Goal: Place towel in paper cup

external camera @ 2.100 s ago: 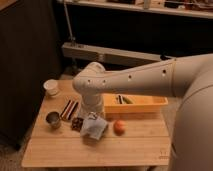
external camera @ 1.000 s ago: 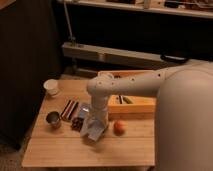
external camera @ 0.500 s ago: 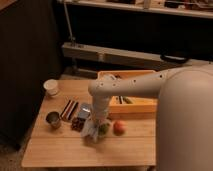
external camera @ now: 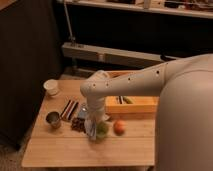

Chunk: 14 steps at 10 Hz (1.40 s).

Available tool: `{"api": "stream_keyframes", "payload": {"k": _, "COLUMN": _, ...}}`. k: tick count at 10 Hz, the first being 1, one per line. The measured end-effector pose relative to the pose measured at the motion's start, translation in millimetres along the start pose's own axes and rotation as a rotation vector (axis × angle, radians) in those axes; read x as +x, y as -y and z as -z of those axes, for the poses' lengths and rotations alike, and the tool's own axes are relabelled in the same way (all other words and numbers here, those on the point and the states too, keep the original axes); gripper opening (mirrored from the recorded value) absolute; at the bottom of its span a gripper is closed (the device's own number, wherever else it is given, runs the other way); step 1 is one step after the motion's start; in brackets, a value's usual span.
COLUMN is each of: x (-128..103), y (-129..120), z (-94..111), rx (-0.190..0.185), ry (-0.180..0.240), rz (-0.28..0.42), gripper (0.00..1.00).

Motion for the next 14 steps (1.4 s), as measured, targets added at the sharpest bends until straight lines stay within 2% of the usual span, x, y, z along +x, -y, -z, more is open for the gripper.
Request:
{"api": "stream_keyframes", "payload": {"k": 5, "x": 2.0, "y": -26.3, "z": 48.4, "rx": -0.039, "ry": 0.072, "rz": 0.073, "gripper": 0.00}}
{"api": "stream_keyframes", "payload": {"k": 8, "x": -5.7, "y": -67.8, "z": 106.9, "rx": -0.064, "ry": 0.130, "rz": 0.152, "gripper": 0.00}}
{"api": "stream_keyframes", "payload": {"k": 9, "x": -13.0, "y": -84.1, "z": 131.8, "rx": -0.071, "ry": 0.146, "rz": 0.177, "gripper": 0.00}}
{"api": "stream_keyframes", "payload": {"k": 10, "x": -26.7, "y": -111.2, "z": 159.4, "rx": -0.080, "ry": 0.159, "rz": 0.215, "gripper": 0.00}}
{"api": "stream_keyframes", "payload": {"k": 12, "x": -38.8, "y": -147.3, "z": 186.8, "rx": -0.092, "ry": 0.155, "rz": 0.277, "gripper": 0.00}}
{"api": "stream_keyframes", "payload": {"k": 14, "x": -46.5, "y": -161.6, "z": 202.2, "rx": -0.088, "ry": 0.154, "rz": 0.306, "gripper": 0.00}}
